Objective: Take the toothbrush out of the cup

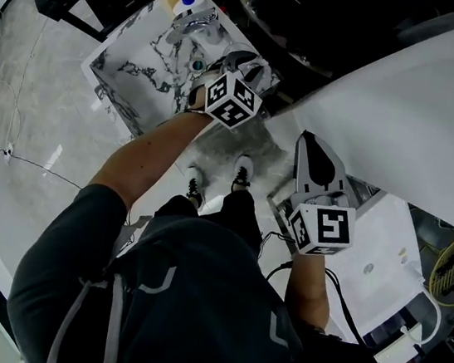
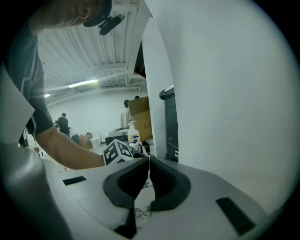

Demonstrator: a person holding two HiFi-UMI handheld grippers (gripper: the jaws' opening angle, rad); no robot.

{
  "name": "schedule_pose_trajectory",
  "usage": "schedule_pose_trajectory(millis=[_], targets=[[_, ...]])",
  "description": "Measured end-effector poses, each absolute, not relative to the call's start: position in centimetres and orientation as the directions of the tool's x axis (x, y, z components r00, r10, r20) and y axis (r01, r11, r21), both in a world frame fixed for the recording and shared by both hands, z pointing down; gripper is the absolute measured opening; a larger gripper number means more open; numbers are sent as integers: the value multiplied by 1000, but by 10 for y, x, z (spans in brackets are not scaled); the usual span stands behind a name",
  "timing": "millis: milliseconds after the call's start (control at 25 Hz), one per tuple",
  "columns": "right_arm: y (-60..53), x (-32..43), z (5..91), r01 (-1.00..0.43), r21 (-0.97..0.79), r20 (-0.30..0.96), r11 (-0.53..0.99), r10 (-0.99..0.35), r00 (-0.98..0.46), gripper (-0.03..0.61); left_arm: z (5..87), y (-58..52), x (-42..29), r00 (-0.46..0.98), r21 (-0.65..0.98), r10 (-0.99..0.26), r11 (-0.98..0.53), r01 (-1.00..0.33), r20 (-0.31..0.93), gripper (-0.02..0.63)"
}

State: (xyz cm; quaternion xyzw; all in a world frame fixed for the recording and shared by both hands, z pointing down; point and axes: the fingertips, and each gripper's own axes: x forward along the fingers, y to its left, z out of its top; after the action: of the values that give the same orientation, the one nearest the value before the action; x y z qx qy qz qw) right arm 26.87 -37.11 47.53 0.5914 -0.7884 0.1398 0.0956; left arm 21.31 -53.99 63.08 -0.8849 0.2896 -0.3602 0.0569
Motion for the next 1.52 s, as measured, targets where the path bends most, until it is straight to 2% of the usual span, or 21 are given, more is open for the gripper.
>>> schedule_pose_trajectory(millis=[160,240,640,1120,1520], targets=[[-371,272,474,-961,-103,316,256,-908,-276,29,633,-543,213,561,-306,-558,-821,-482,612,96],[-370,275,474,-962,-103,317,251,-909,-271,29,633,-545,212,561,-303,-562,-817,-490,608,55],[-370,274,470,-962,-98,308,255,-911,-273,29,620,-550,206,582,-272,-572,-807,-524,578,31],[-396,260,422,-945,-44,253,323,-912,-323,29,537,-560,172,649,-142,-633,-754,-642,422,29],[-419,244,377,-920,14,181,392,-906,-383,29,441,-535,150,728,-36,-641,-756,-653,243,29]])
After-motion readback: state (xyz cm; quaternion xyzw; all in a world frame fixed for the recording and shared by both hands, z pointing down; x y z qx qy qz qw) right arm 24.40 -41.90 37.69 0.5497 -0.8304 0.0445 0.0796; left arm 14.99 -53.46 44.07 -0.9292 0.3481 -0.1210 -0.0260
